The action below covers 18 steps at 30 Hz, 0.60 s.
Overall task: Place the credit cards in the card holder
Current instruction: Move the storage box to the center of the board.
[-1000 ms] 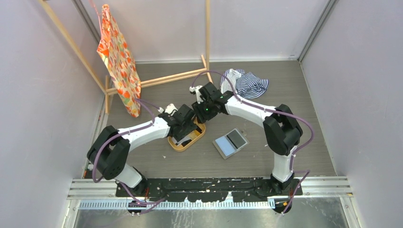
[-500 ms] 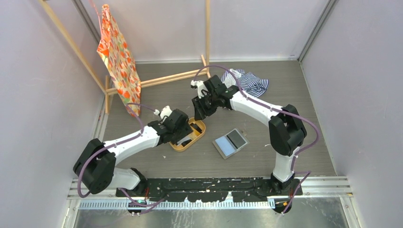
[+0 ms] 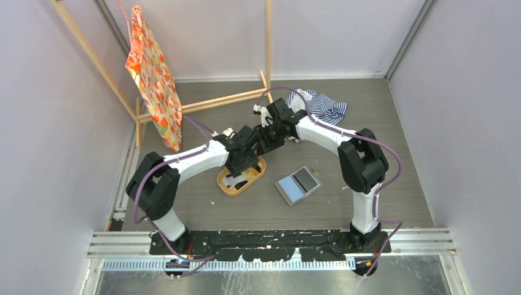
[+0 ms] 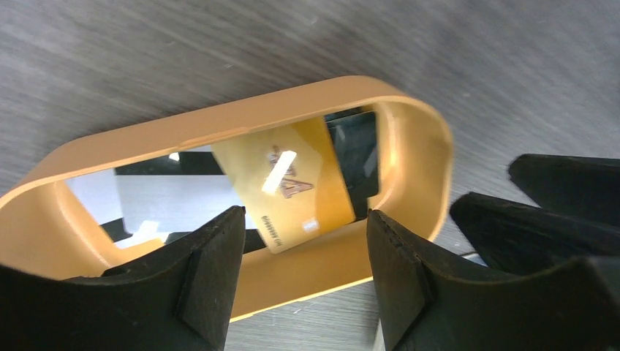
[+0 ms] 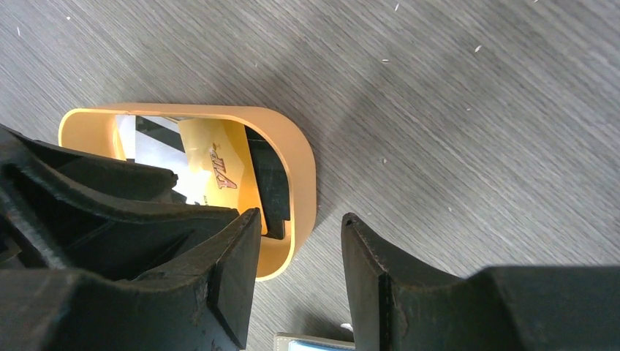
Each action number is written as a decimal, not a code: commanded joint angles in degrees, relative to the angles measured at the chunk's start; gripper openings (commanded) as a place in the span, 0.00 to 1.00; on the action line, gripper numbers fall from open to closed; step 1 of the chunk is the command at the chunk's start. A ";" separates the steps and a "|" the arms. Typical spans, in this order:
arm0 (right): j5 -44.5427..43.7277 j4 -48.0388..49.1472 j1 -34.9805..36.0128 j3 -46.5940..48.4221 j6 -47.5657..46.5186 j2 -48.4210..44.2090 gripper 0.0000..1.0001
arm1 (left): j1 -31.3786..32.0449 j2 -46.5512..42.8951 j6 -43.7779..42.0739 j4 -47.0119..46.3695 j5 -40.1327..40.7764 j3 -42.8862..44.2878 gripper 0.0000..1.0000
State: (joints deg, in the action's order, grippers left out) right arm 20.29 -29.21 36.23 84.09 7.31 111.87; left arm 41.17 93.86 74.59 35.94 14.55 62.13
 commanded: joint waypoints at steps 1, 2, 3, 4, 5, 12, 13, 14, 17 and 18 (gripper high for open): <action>1.93 -0.01 0.31 1.48 1.23 0.63 0.50 | -0.21 0.98 0.54 5.05 -0.23 0.92 0.63; 2.08 -0.05 0.33 1.58 1.36 0.78 0.50 | -0.21 0.89 0.60 4.72 -0.11 0.64 0.63; 2.26 -0.13 0.32 1.66 1.38 0.93 0.50 | -0.21 0.93 0.64 4.48 0.06 0.51 0.63; 2.39 -0.21 0.33 1.64 1.43 1.03 0.50 | -0.21 1.11 0.65 4.42 0.31 0.52 0.63; 2.53 -0.23 0.33 1.61 1.47 1.21 0.50 | -0.21 1.37 0.58 4.46 0.51 0.57 0.63; 2.91 -0.32 0.27 1.44 1.80 1.90 0.49 | -0.23 5.57 -0.41 6.21 0.58 3.95 0.70; 2.99 -0.39 0.33 1.43 1.87 1.94 0.49 | -0.21 6.26 -0.45 6.93 0.57 4.69 0.71; 2.95 -0.26 0.33 1.42 1.91 1.90 0.49 | -0.21 6.99 -0.56 7.66 0.57 5.59 0.72; 2.75 -0.23 0.34 1.38 1.91 1.77 0.49 | -0.30 9.27 -0.93 10.53 0.73 8.23 0.72; 2.74 -0.15 0.29 1.40 1.85 1.69 0.49 | -0.30 9.95 -1.09 11.14 0.82 8.89 0.72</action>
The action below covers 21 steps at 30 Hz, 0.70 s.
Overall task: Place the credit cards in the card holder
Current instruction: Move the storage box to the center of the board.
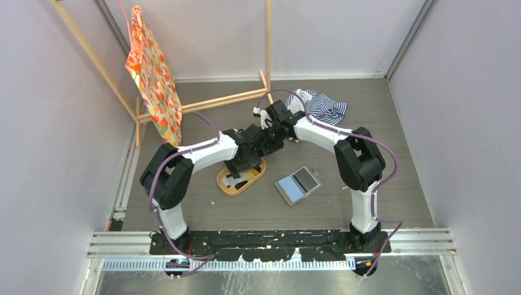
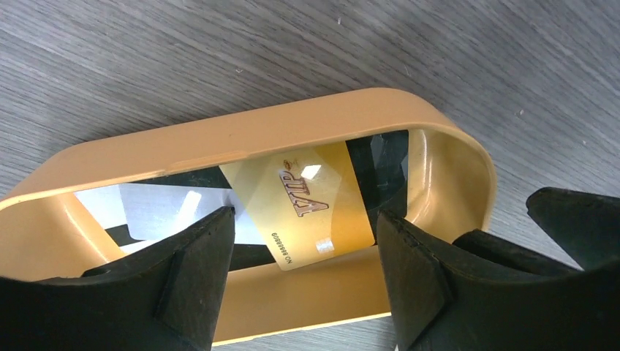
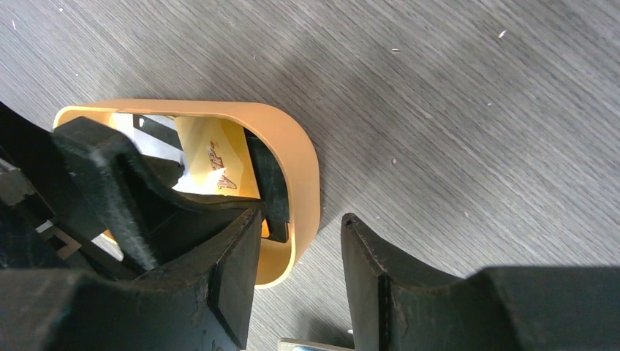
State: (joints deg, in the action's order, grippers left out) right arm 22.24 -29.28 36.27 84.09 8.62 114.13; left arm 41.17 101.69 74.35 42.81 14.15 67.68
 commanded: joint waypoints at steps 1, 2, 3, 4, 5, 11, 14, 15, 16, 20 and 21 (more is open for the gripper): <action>0.85 -0.04 0.23 1.42 0.44 -0.64 0.49 | -0.30 2.72 -0.89 4.73 1.30 3.86 0.73; 0.87 -0.04 0.28 1.42 0.35 -0.80 0.49 | -0.30 3.25 -1.14 5.08 1.31 4.25 0.73; 0.95 0.00 0.28 1.49 0.34 -0.97 0.49 | -0.30 3.67 -1.32 5.36 1.32 4.68 0.73; 1.08 0.01 0.29 1.51 0.28 -1.12 0.50 | -0.30 4.12 -1.26 5.81 1.44 5.04 0.73; 1.25 -0.07 0.29 1.43 0.25 -1.30 0.50 | -0.28 4.58 -1.28 6.41 1.55 5.47 0.73; 1.89 -0.08 -0.52 1.51 0.06 -2.27 0.51 | -0.58 8.37 -2.69 11.30 1.23 8.71 0.73; 2.23 -0.15 -0.98 1.42 0.04 -2.51 0.51 | -0.73 10.74 -3.25 13.45 0.61 9.79 0.71; 2.33 -0.16 -1.08 1.35 0.00 -2.60 0.51 | -0.74 11.14 -3.46 13.47 0.18 9.77 0.70; 2.37 -0.17 -1.06 1.34 0.04 -2.66 0.51 | -0.74 11.73 -3.60 13.48 -0.10 9.73 0.67; 2.84 -0.12 -1.19 1.34 0.06 -2.84 0.51 | -0.72 12.19 -3.67 12.87 0.11 9.08 0.62; 2.97 -0.09 -1.12 1.29 0.06 -2.89 0.51 | -0.74 12.11 -3.76 12.81 0.35 8.95 0.62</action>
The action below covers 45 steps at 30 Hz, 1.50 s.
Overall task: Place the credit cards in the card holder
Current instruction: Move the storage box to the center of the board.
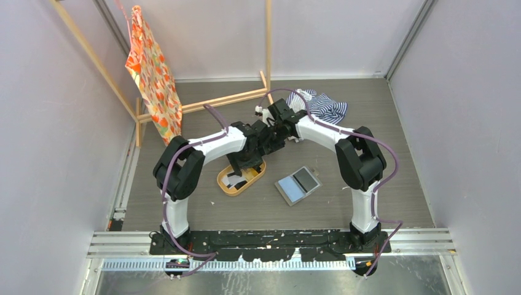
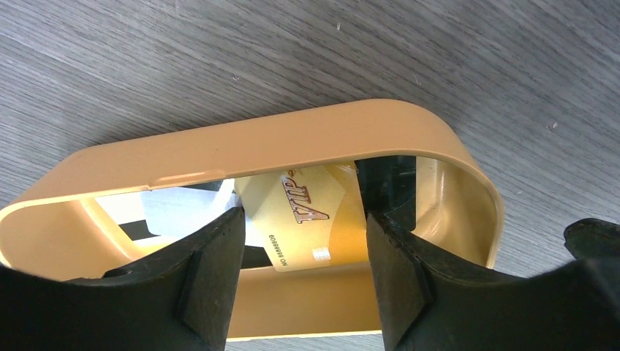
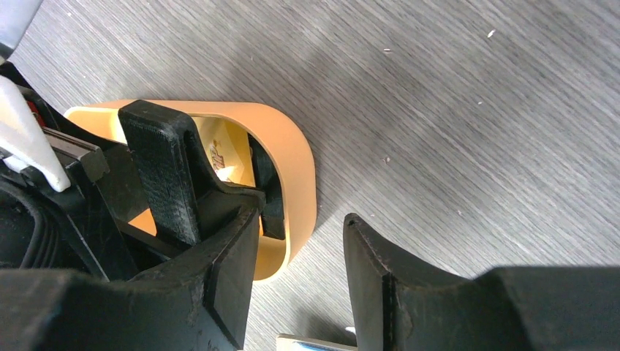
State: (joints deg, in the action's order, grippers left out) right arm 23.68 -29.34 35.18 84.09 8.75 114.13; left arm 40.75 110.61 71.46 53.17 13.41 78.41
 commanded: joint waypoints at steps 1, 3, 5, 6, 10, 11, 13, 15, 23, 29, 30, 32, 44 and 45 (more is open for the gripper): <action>1.55 -0.01 -0.08 1.33 -0.04 -2.90 0.51 | -0.32 3.15 -0.92 2.39 1.29 -1.85 0.62; 1.69 -0.01 -0.07 1.34 0.03 -2.96 0.51 | -0.32 3.21 -1.03 2.38 1.72 -1.98 0.62; 1.79 -0.01 -0.03 1.29 0.02 -3.07 0.51 | -0.32 3.15 -1.10 2.40 2.03 -2.19 0.59; 1.80 -0.01 -0.01 1.25 0.02 -3.10 0.51 | -0.32 2.88 -1.20 2.27 2.26 -2.38 0.56; 2.16 0.01 -0.17 1.21 -0.01 -3.25 0.51 | -0.32 0.93 -1.73 1.66 3.31 -3.03 0.50; 2.22 -0.02 -0.15 1.24 0.01 -3.32 0.51 | -0.32 0.16 -1.88 1.53 3.72 -3.18 0.49; 2.54 0.07 -0.13 1.24 0.03 -3.38 0.51 | -0.37 -1.26 -2.13 1.52 4.59 -3.39 0.48; 3.12 0.20 -0.18 1.16 0.11 -3.56 0.51 | -0.49 -3.51 -2.95 0.59 4.83 -4.06 0.47; 4.04 0.34 -0.18 1.07 0.01 -3.91 0.52 | -1.19 -6.48 -4.20 0.45 4.82 -6.23 0.45; 4.74 0.34 -0.18 0.98 -0.01 -3.92 0.52 | -1.37 -8.21 -5.18 1.11 6.00 -7.24 0.47; 4.91 0.34 -0.15 1.06 -0.09 -3.93 0.52 | -1.35 -8.10 -5.41 1.49 6.16 -7.08 0.47; 5.12 0.35 -0.17 0.99 -0.06 -3.92 0.52 | -1.38 -7.68 -6.00 2.15 6.23 -6.60 0.49; 5.79 0.43 -0.15 0.98 -0.18 -3.65 0.52 | -1.38 -5.49 -4.64 4.83 6.45 -4.54 0.62; 5.79 0.43 -0.13 0.98 -0.15 -3.65 0.52 | -1.38 -5.23 -4.65 4.91 6.45 -4.36 0.63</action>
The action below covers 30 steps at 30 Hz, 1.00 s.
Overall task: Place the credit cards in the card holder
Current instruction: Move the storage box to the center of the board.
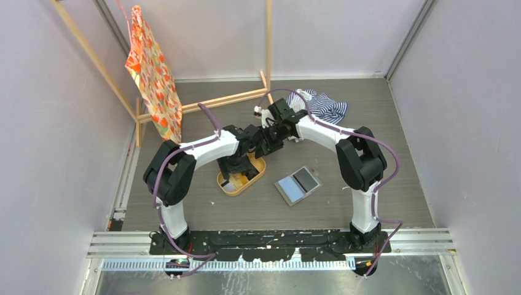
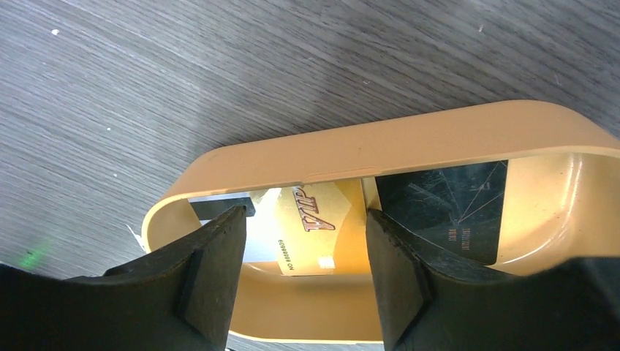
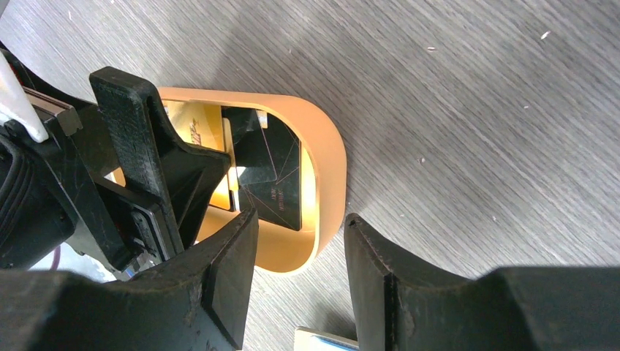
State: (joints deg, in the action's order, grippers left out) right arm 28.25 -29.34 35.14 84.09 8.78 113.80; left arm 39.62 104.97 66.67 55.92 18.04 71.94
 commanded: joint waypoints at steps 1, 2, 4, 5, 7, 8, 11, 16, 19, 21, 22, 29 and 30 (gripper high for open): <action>1.27 0.43 -0.11 0.98 -0.23 -3.36 0.52 | -0.22 0.68 0.06 2.17 1.78 2.31 0.64; 1.35 0.43 -0.14 0.91 -0.25 -3.37 0.52 | -0.22 1.03 -0.01 2.10 1.69 2.42 0.64; 1.41 0.43 -0.14 0.90 -0.27 -3.33 0.52 | -0.24 1.54 -0.05 1.84 1.65 2.46 0.65; 1.45 0.43 -0.11 0.90 -0.26 -3.32 0.52 | -0.24 2.02 0.13 2.00 1.57 2.54 0.65; 1.46 0.43 -0.15 0.90 -0.29 -3.52 0.52 | -0.24 3.27 1.20 3.50 1.76 2.60 0.65; 1.46 0.43 -0.11 0.83 -0.26 -3.56 0.52 | -0.24 3.72 1.64 4.41 1.80 2.53 0.65; 1.52 0.51 -0.13 0.87 -0.34 -3.63 0.52 | -0.24 4.40 2.02 5.01 0.24 1.70 0.66; 1.56 0.48 -0.13 0.84 -0.34 -3.70 0.52 | -0.24 2.67 2.23 2.56 -1.39 -1.25 0.67; 1.54 0.50 -0.08 0.86 -0.34 -3.76 0.52 | -0.32 1.73 1.86 1.63 -1.38 -2.48 0.68; 1.55 0.43 -0.10 0.86 -0.34 -3.76 0.52 | -0.48 1.14 1.64 0.56 -2.00 -3.80 0.68; 1.55 0.43 -0.11 0.81 -0.34 -3.78 0.52 | -0.57 0.81 1.47 -0.20 -2.51 -4.61 0.68; 1.54 0.43 -0.10 0.82 -0.46 -3.85 0.52 | -0.75 -3.91 1.11 -4.64 -4.39 -9.21 0.65; 1.54 0.43 -0.14 0.81 -0.50 -3.85 0.52 | -0.83 -4.36 1.05 -4.59 -4.42 -9.27 0.65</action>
State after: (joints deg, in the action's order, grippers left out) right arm 28.86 -29.34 35.14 84.09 8.75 113.08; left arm 38.98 100.88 68.38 51.53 14.48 65.98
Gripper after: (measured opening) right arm 0.523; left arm 0.661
